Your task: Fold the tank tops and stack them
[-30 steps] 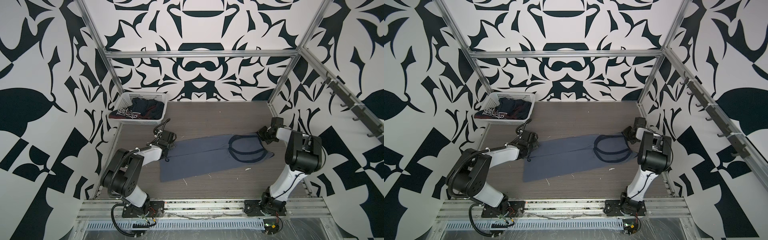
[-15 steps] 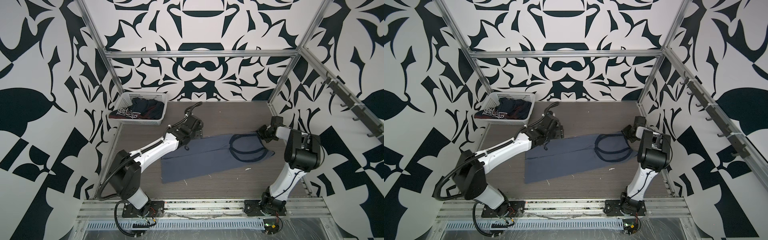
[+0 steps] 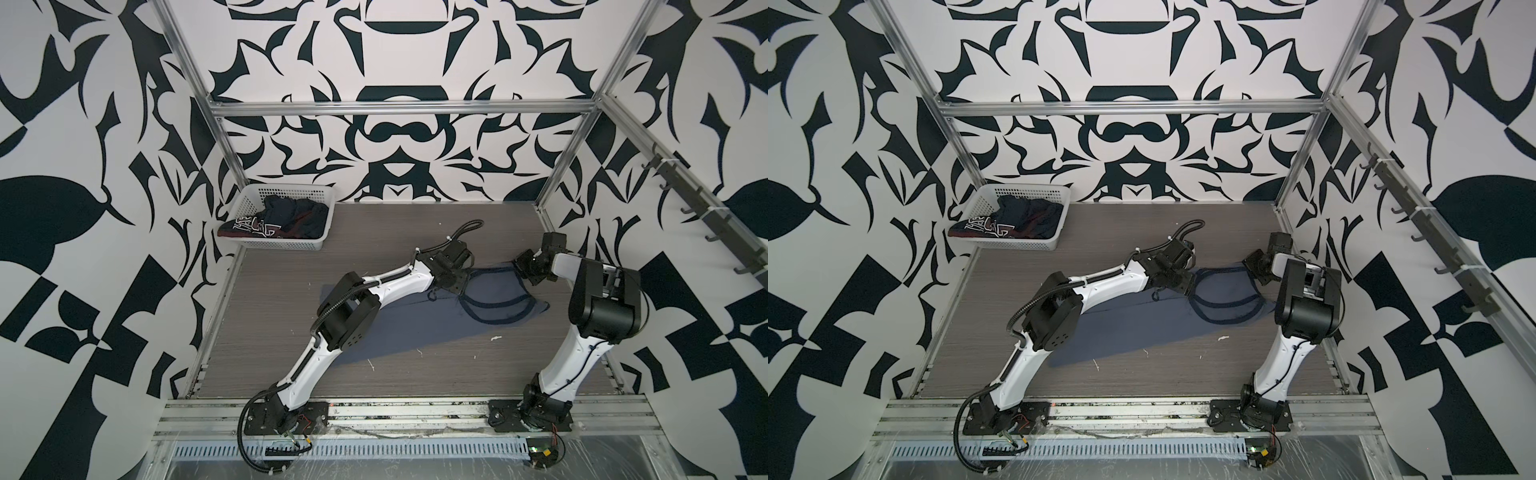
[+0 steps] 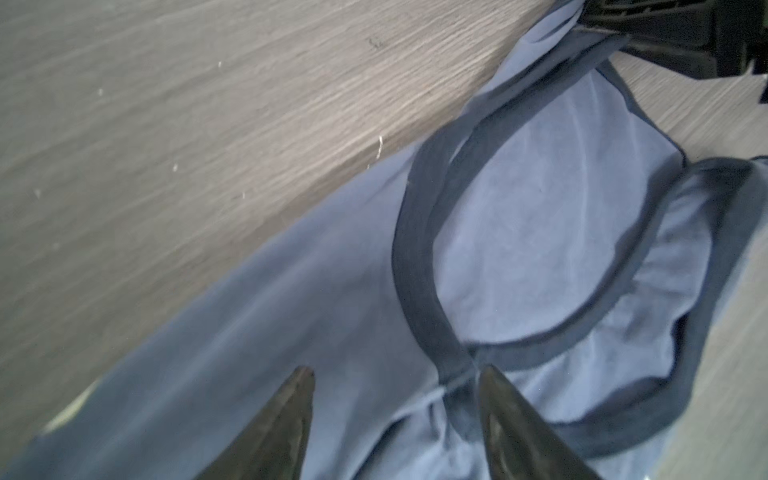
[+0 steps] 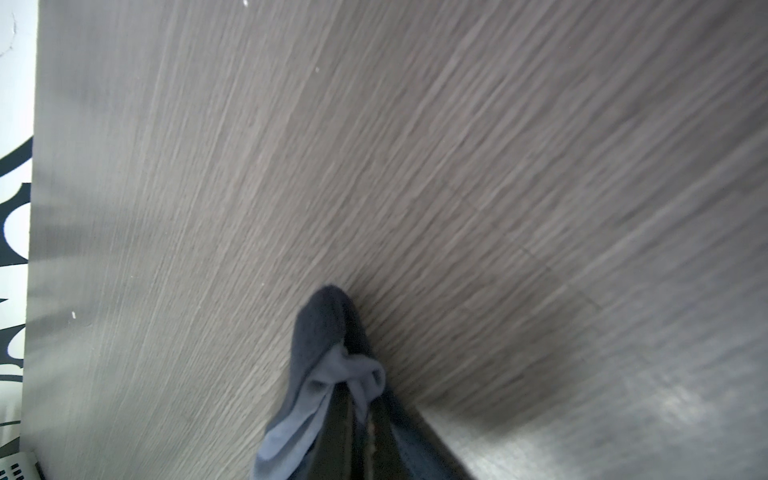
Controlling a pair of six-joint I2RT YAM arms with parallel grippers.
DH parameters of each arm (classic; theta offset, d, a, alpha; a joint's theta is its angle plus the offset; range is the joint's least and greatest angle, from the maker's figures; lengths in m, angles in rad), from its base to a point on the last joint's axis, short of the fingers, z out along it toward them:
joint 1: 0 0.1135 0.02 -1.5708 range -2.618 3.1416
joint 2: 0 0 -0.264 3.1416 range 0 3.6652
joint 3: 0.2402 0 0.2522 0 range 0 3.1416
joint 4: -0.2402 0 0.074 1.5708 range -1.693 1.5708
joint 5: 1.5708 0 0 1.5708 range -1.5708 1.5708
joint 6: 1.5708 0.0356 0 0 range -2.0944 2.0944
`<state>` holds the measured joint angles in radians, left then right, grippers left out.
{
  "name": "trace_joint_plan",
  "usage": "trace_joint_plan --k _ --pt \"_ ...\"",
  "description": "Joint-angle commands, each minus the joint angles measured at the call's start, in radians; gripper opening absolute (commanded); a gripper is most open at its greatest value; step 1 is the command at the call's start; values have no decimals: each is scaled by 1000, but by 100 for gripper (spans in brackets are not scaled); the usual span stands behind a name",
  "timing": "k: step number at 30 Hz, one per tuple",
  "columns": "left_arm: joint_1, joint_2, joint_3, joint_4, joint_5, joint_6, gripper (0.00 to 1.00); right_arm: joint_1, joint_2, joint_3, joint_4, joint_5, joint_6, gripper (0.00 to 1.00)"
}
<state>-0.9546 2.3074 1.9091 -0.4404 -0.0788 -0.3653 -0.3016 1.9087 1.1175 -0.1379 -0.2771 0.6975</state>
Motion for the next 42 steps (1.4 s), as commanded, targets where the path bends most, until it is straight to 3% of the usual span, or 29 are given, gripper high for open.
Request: trace_joint_plan --k 1,11,20,27,33,39,42 --pt "0 24 48 -66 31 32 63 -8 6 13 -6 -5 6 0" --pt "-29 71 48 -72 82 51 57 -10 6 18 -9 -13 11 0" --pt "-35 91 54 -70 -12 42 42 -10 -2 12 -11 -19 7 0" --pt "-53 41 2 -20 -56 25 29 -11 2 15 -17 -9 4 0" --pt "-83 -51 -129 52 -82 11 23 -33 4 43 -32 -10 5 0" --pt "-104 -124 -264 138 -64 -10 20 -33 2 54 -26 -20 0 0" --pt "-104 -112 -272 142 -65 -13 26 -33 23 60 -28 -24 3 0"
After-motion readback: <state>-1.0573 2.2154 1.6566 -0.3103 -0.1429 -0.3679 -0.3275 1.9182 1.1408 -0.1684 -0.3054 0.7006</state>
